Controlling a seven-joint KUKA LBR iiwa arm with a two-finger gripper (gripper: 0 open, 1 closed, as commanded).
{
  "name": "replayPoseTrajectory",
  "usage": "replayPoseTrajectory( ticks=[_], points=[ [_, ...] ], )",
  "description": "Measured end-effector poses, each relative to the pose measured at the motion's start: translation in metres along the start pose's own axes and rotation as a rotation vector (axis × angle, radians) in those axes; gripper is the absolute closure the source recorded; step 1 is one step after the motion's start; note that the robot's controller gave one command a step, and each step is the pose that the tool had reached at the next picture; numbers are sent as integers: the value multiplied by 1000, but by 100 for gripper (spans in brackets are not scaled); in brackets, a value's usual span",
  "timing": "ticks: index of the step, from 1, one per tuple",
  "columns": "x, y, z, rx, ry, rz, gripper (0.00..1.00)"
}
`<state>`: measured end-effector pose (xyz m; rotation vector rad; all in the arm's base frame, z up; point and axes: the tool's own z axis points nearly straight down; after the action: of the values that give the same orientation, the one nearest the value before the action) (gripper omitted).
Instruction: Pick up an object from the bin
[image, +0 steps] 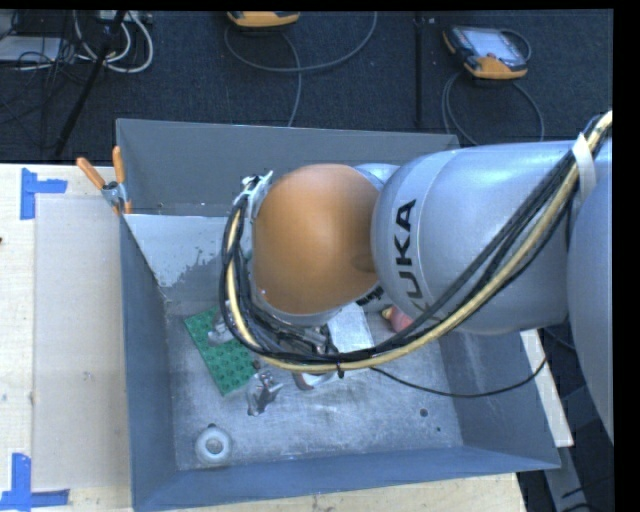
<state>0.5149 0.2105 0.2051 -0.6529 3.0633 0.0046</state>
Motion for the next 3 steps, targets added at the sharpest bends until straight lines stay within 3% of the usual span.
replayPoseTrajectory(
  ticks=[1,2,3],
  points=[
    [10,-11,129,-1,-2,92,0],
    [70,-78,93,5,14,165,0],
    [60,-68,100,-2,10,-244,0]
  ],
)
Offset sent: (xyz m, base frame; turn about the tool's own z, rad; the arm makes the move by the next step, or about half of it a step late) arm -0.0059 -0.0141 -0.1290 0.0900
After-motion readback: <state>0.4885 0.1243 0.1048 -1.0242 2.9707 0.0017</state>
